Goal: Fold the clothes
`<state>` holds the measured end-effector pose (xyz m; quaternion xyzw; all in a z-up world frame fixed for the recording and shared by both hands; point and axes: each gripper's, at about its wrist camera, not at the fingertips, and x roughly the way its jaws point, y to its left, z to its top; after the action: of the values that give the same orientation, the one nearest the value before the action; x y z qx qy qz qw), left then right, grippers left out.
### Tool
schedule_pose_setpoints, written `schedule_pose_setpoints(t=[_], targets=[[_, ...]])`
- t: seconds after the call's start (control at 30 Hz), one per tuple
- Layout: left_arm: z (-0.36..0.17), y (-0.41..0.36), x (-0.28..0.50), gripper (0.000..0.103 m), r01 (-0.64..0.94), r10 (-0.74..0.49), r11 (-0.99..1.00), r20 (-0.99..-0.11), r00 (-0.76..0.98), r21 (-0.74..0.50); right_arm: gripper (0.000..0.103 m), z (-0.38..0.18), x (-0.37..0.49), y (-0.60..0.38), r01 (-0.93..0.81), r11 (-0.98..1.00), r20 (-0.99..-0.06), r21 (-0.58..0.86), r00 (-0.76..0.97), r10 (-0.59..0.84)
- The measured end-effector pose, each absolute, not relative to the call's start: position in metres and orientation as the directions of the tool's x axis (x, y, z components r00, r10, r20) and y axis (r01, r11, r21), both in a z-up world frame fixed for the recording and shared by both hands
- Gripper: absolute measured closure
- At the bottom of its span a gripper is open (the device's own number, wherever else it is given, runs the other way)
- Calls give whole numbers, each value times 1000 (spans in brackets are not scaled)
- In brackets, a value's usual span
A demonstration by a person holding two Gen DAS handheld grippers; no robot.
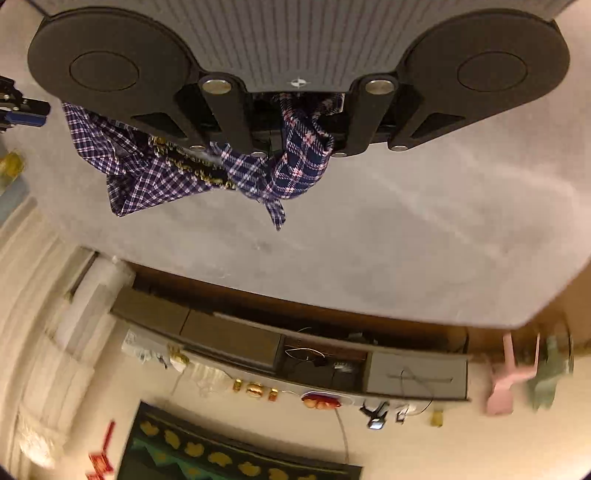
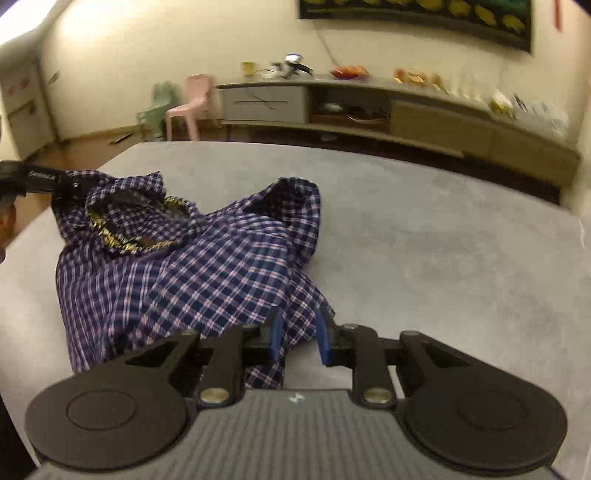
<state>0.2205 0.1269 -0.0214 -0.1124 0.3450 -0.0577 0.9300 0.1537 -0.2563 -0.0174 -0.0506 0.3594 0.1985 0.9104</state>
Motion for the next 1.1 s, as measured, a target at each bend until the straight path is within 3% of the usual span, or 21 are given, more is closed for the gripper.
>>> schedule_pose_setpoints(t=[0.03, 0.1, 0.2, 0.3, 0.37, 0.4, 0.43, 0.47, 0.5, 0.6, 0.73, 0.87, 0.97, 1.07, 1.1], targets=[[-23, 132, 216, 92, 27, -191, 964, -614, 766, -266, 77, -13, 155, -251, -419, 908, -649, 20, 685, 331], [-23, 142, 216, 92, 29, -201, 958, -594, 779, -285, 49, -4, 164, -234, -458, 886, -606, -69, 725, 327], [-25, 146, 211, 92, 45, -205, 959, -576, 792, -279, 33, -8, 197, -206, -489, 843, -582, -224, 761, 287], [-21, 144, 199, 92, 86, -217, 963, -548, 808, -255, 21, -29, 246, -180, -498, 794, -597, -349, 771, 222], [-20, 139, 192, 92, 112, -216, 969, -536, 816, -219, 21, -54, 288, -171, -516, 781, -648, -351, 737, 196], [-20, 137, 189, 92, 122, -211, 973, -534, 818, -197, 29, -66, 309, -167, -526, 776, -673, -348, 716, 183], [-20, 135, 186, 92, 131, -206, 976, -533, 821, -175, 42, -73, 325, -165, -541, 786, -703, -300, 682, 202], [-20, 133, 183, 92, 138, -199, 979, -531, 824, -152, 91, -79, 339, -164, -554, 797, -730, -239, 644, 229], [-18, 132, 180, 92, 143, -192, 981, -525, 829, -132, 100, -68, 336, -170, -551, 815, -711, -179, 645, 280], [-1, 139, 164, 92, 148, -186, 982, -460, 868, -118, 100, -22, 317, -195, -536, 844, -599, 8, 673, 434], [65, 164, 138, 92, 169, -225, 963, -280, 933, -210, 101, 78, 254, -242, -546, 830, -380, 112, 748, 544], [150, 181, 116, 92, 250, -283, 921, -72, 956, -300, 101, 176, 195, -291, -564, 801, -144, 201, 792, 594], [207, 175, 117, 92, 320, -329, 898, 20, 944, -301, 101, 216, 186, -322, -537, 808, -57, 244, 823, 565], [228, 149, 158, 92, 270, -288, 932, -41, 957, -243, 101, 155, 221, -319, -424, 872, -223, 245, 850, 476], [219, 138, 187, 92, 237, -269, 943, -118, 956, -232, 101, 132, 233, -317, -384, 892, -282, 239, 851, 442]])
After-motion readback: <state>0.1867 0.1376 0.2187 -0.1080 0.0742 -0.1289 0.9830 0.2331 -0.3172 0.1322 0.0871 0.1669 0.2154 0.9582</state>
